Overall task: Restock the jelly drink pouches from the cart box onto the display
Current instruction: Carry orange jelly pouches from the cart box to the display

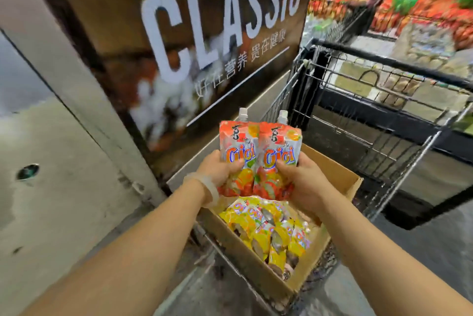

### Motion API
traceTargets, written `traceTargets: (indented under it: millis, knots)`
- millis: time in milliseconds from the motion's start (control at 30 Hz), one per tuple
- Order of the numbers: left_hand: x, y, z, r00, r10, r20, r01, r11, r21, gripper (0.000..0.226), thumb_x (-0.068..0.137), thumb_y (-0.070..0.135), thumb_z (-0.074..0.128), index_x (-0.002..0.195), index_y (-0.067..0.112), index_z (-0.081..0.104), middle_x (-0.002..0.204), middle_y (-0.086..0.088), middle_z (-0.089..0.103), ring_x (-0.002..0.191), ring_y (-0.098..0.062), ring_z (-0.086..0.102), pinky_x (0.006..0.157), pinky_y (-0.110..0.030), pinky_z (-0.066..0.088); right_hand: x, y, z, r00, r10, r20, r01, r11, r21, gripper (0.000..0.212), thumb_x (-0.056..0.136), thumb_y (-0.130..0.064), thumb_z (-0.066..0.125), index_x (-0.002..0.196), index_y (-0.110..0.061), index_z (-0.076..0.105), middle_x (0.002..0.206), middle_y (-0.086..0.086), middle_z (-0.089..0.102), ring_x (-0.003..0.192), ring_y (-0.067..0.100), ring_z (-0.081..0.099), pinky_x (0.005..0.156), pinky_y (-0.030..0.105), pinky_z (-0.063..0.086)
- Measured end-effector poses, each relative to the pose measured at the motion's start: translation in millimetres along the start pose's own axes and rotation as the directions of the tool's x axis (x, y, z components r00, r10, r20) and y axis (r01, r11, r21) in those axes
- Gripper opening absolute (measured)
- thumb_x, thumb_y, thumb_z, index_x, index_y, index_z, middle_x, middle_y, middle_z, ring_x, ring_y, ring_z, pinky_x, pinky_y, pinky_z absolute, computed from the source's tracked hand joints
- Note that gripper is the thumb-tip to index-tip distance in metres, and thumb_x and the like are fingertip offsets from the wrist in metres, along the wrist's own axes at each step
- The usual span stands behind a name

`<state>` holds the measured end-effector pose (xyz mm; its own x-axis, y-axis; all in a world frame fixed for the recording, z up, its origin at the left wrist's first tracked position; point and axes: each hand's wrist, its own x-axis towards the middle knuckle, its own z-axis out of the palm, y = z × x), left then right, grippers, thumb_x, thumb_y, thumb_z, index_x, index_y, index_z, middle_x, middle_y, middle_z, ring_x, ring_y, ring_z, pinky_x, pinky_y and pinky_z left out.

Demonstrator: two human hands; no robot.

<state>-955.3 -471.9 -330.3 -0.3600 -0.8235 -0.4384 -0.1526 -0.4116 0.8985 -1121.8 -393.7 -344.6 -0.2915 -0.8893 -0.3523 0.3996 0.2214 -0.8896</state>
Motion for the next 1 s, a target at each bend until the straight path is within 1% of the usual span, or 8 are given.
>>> traceTargets:
  millis: [133, 267, 433, 533, 667, 767, 867, 1000]
  knots:
    - [-54.0, 5.2, -43.7, 0.987, 0.061, -0.146, -0.073, 0.994, -0.084, 0.013, 0.087, -0.001, 0.062, 0.094, 0.007, 0.054, 0.086, -0.008, 0.065, 0.075, -0.024, 0.063, 0.071, -0.042, 0.056, -28.7, -5.2, 53.8, 0.988, -0.028, 0.154, 0.038, 0.997, -0.063, 0.022, 0.090, 0.004, 0.052, 0.106, -0.011, 0.058, 0.103, 0.014, 0.067, 0.090, 0.032, 0.065, 0.082, 0.050, 0.054]
    - [-106.5, -3.3, -94.1, 0.967, 0.051, -0.251, -0.086, 0.988, -0.129, 0.034, 0.084, 0.002, 0.066, 0.116, -0.002, 0.054, 0.110, -0.021, 0.066, 0.096, -0.036, 0.065, 0.088, -0.058, 0.050, -53.5, 6.8, 106.2, 0.962, -0.017, 0.273, 0.051, 0.992, -0.119, 0.030, 0.090, 0.003, 0.053, 0.118, -0.007, 0.055, 0.097, 0.010, 0.069, 0.078, 0.022, 0.070, 0.070, 0.042, 0.059]
    - [-188.8, -32.0, -162.4, 0.920, 0.043, -0.390, -0.138, 0.966, -0.219, 0.036, 0.085, -0.001, 0.064, 0.118, -0.001, 0.052, 0.107, -0.020, 0.066, 0.086, -0.031, 0.064, 0.085, -0.052, 0.053, -104.0, 32.4, 182.5, 0.902, 0.075, 0.424, 0.008, 0.982, -0.191, 0.028, 0.091, 0.000, 0.053, 0.116, -0.010, 0.056, 0.101, 0.011, 0.069, 0.086, 0.028, 0.067, 0.077, 0.045, 0.056]
    - [-253.8, -55.8, -207.7, 0.888, 0.068, -0.454, -0.208, 0.942, -0.265, 0.036, 0.086, -0.002, 0.061, 0.121, 0.001, 0.051, 0.107, -0.018, 0.065, 0.082, -0.027, 0.065, 0.073, -0.045, 0.057, -149.6, 56.2, 235.9, 0.857, 0.117, 0.502, 0.017, 0.967, -0.253, 0.029, 0.091, -0.002, 0.055, 0.118, -0.011, 0.056, 0.103, 0.010, 0.069, 0.089, 0.029, 0.067, 0.083, 0.049, 0.054]
    - [-358.3, -86.2, -259.1, 0.831, 0.099, -0.548, -0.299, 0.909, -0.290, 0.031, 0.087, -0.006, 0.057, 0.116, 0.004, 0.056, 0.093, -0.011, 0.067, 0.072, -0.020, 0.068, 0.067, -0.038, 0.058, -230.3, 90.2, 305.1, 0.775, 0.170, 0.609, 0.029, 0.952, -0.303, 0.026, 0.091, 0.000, 0.055, 0.115, -0.010, 0.056, 0.094, 0.005, 0.069, 0.080, 0.022, 0.066, 0.072, 0.040, 0.056]
    - [-445.4, -108.1, -292.2, 0.776, 0.081, -0.626, -0.328, 0.899, -0.290, 0.028, 0.087, -0.005, 0.058, 0.113, 0.005, 0.057, 0.092, -0.011, 0.070, 0.068, -0.019, 0.071, 0.063, -0.037, 0.059, -297.4, 114.0, 353.2, 0.691, 0.209, 0.692, 0.046, 0.943, -0.331, 0.030, 0.091, 0.001, 0.054, 0.119, -0.010, 0.053, 0.093, 0.004, 0.067, 0.077, 0.019, 0.065, 0.064, 0.034, 0.056]
    - [-531.6, -125.8, -317.0, 0.685, 0.058, -0.726, -0.370, 0.886, -0.278, 0.031, 0.088, -0.002, 0.058, 0.118, 0.006, 0.054, 0.110, -0.017, 0.065, 0.085, -0.029, 0.066, 0.066, -0.039, 0.058, -363.2, 140.3, 401.2, 0.604, 0.233, 0.762, 0.067, 0.938, -0.340, 0.027, 0.092, 0.001, 0.053, 0.116, -0.012, 0.054, 0.096, 0.005, 0.066, 0.081, 0.020, 0.064, 0.069, 0.034, 0.055]
    - [-638.6, -162.0, -341.1, 0.545, 0.017, -0.839, -0.460, 0.842, -0.282, 0.034, 0.089, 0.000, 0.058, 0.121, 0.008, 0.054, 0.100, -0.011, 0.068, 0.085, -0.028, 0.066, 0.071, -0.045, 0.058, -451.5, 183.2, 457.1, 0.464, 0.270, 0.843, 0.088, 0.934, -0.347, 0.027, 0.091, 0.000, 0.054, 0.115, -0.012, 0.056, 0.097, 0.005, 0.068, 0.084, 0.022, 0.065, 0.074, 0.038, 0.054]
